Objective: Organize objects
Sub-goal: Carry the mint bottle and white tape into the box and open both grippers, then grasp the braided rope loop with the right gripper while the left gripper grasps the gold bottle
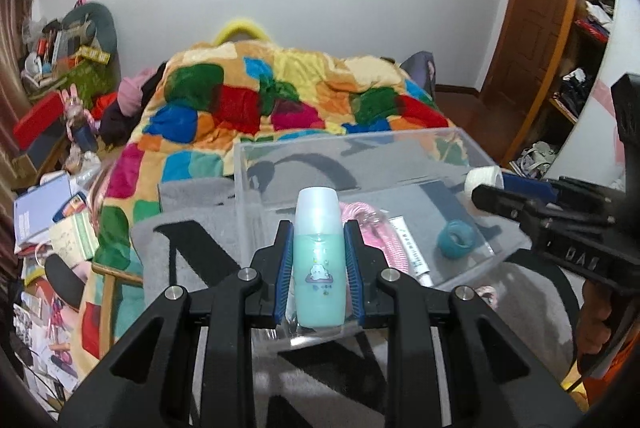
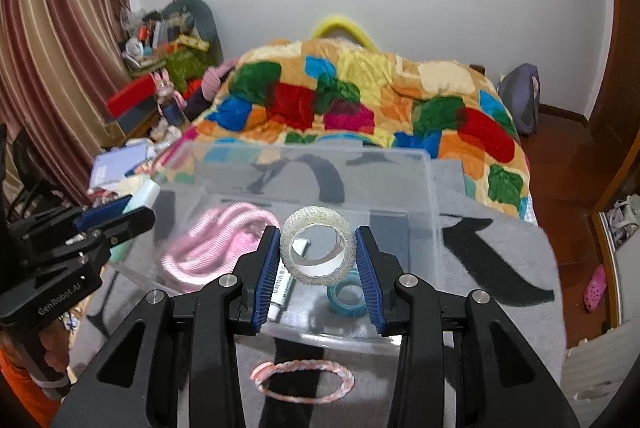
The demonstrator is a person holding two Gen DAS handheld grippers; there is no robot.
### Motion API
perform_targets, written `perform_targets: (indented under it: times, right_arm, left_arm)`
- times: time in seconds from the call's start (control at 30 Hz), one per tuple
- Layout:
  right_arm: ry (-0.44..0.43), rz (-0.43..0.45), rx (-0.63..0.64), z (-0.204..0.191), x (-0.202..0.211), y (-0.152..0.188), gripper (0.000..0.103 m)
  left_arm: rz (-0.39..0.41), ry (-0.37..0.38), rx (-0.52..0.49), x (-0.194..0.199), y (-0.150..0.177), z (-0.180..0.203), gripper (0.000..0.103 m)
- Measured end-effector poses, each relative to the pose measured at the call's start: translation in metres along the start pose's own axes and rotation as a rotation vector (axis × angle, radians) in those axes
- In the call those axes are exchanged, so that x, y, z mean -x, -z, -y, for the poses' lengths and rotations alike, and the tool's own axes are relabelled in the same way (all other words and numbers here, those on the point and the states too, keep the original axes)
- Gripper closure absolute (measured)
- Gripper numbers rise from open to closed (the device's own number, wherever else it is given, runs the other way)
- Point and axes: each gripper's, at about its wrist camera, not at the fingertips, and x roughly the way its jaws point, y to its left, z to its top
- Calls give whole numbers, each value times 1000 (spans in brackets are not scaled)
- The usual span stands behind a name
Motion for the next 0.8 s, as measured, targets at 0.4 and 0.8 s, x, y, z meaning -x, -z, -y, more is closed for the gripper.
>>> perform_targets:
  times: [0.4,0.8]
  right_arm:
    - [-16,-88,24,2,-20,11,59]
    - [-19,18,79,2,44,33,44]
  left_arm:
    - [-39,19,-2,-10,5,1,78]
    - [58,48,-48,42,18,22,70]
